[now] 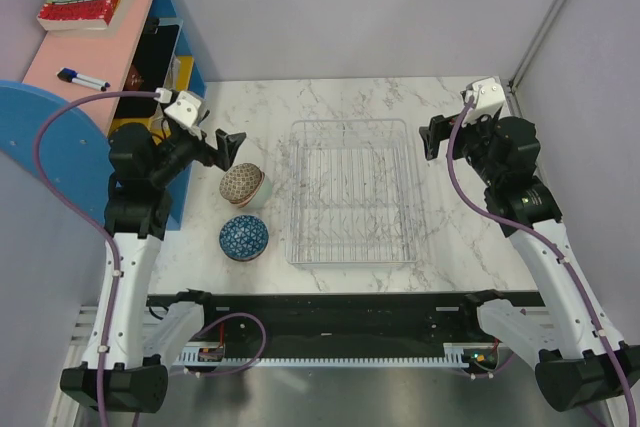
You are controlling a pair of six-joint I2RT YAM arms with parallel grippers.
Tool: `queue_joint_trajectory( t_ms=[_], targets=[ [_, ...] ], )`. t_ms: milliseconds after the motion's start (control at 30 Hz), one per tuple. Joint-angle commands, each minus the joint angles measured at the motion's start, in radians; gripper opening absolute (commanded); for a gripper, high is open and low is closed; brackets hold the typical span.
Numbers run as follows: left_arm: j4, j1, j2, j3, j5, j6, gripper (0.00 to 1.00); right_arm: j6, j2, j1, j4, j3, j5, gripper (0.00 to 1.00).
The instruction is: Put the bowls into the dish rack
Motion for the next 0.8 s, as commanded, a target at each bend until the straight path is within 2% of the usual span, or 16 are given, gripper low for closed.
queue_joint_trajectory(
  t_ms=[0, 100, 200, 333, 433, 633, 767],
  targets=[
    [-0.011, 0.001, 0.049, -0.033, 0.014, 0.005, 1.00, -0.015, -0.011, 0.005, 0.036, 0.015, -0.030, 0.98],
    [-0.011, 0.001, 0.103, -0.042, 0.003, 0.032, 1.00, -0.098, -0.003, 0.005, 0.036, 0.001, -0.056, 0.98],
    [-0.011, 0.001, 0.184, -0.047, -0.068, 0.047, 0.99, -0.167, 0.012, 0.005, 0.031, -0.016, -0.099, 0.98],
    [-0.008, 0.005, 0.288, -0.073, -0.162, 0.078, 0.89, -0.175, 0.038, 0.006, 0.017, -0.017, -0.098, 0.97],
    [-0.004, 0.018, 0.368, -0.098, -0.161, 0.088, 0.79, -0.184, 0.041, 0.006, 0.017, -0.020, -0.098, 0.98],
    [0.000, 0.065, 0.460, -0.136, -0.109, 0.096, 0.72, -0.199, 0.050, 0.012, 0.017, -0.033, -0.095, 0.98],
    [-0.010, 0.082, 0.477, -0.154, -0.096, 0.119, 0.70, -0.204, 0.052, 0.014, 0.017, -0.037, -0.093, 0.97]
  ],
)
